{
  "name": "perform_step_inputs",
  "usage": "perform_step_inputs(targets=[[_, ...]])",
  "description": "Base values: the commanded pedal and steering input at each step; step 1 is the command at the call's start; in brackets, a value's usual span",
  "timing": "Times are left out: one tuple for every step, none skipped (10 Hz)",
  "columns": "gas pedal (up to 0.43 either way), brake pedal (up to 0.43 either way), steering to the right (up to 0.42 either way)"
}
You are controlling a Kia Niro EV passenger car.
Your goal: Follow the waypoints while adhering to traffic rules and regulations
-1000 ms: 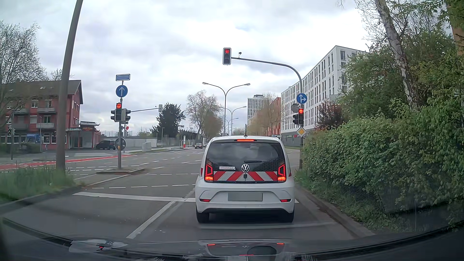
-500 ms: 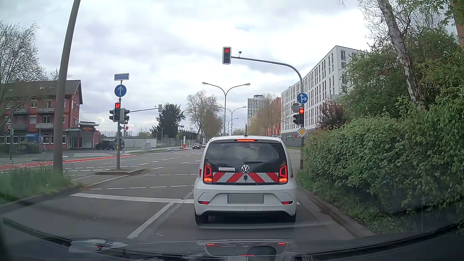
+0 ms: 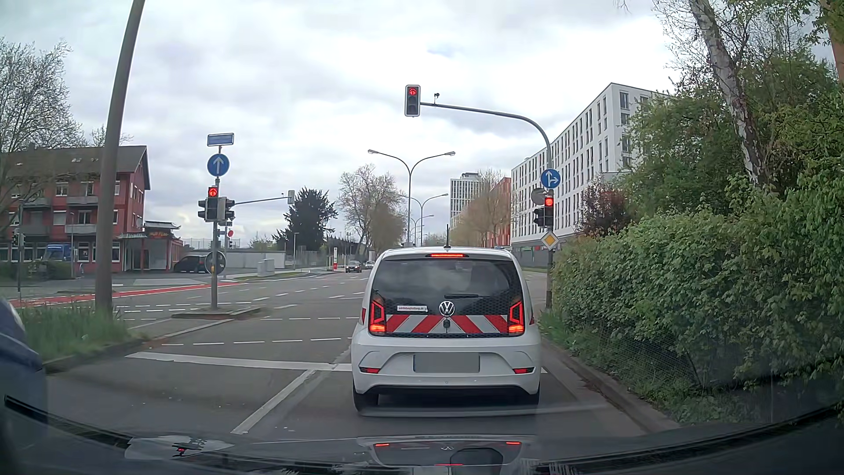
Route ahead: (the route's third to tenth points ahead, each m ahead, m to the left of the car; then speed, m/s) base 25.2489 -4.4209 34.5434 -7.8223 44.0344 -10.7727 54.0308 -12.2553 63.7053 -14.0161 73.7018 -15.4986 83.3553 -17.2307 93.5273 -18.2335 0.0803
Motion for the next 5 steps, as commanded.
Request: perform_step_inputs(targets=[[0.0,0.128,0.003],[0.0,0.128,0.003],[0.0,0.128,0.003],[0.0,0.14,0.003],[0.0,0.146,0.003]])
